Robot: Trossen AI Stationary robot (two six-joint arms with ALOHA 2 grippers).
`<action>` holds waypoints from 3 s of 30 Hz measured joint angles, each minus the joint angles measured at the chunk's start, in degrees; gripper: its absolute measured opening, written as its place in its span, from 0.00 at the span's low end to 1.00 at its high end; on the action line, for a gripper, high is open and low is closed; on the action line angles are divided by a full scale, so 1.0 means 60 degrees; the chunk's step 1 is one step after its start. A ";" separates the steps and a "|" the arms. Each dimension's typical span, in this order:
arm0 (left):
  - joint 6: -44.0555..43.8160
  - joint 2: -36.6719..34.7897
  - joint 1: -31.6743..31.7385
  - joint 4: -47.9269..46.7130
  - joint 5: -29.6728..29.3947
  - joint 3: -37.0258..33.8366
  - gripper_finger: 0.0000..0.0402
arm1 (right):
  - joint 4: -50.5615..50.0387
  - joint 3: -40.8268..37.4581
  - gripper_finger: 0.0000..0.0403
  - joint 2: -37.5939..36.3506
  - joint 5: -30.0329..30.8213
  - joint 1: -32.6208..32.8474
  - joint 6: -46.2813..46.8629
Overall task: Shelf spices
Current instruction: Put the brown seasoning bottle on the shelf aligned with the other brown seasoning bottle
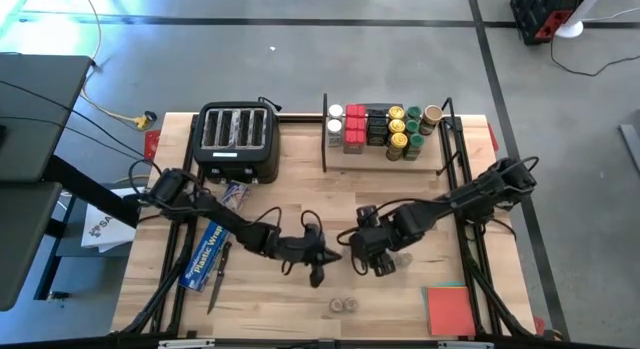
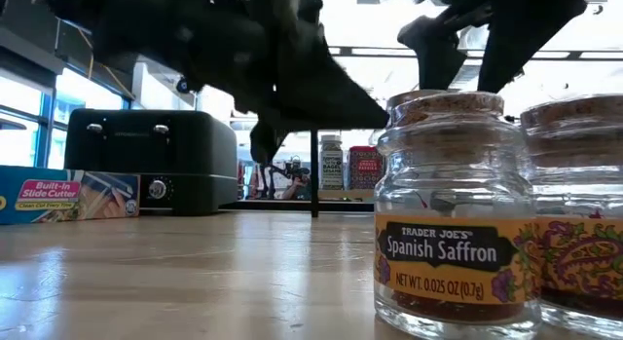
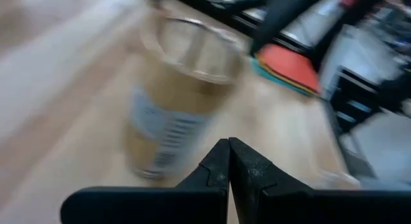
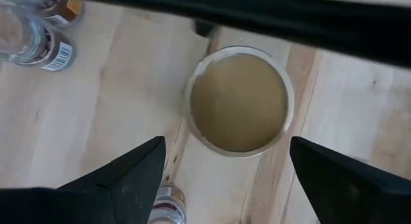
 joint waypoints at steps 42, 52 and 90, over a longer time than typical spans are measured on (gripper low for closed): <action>0.0232 -0.1299 -0.0033 -0.3237 -0.1770 -0.0015 0.00 | 0.0880 0.0004 0.82 -0.0076 -0.0156 0.0248 -0.2825; 0.0228 -0.1299 -0.0066 -0.3211 -0.1784 -0.0015 0.00 | 0.1031 0.0004 0.82 0.0742 -0.0162 -0.0053 -0.3081; 0.0234 -0.1292 -0.0087 -0.3265 -0.1807 -0.0010 0.00 | -0.5217 0.0002 0.65 -0.3905 0.1151 -0.3888 -0.1609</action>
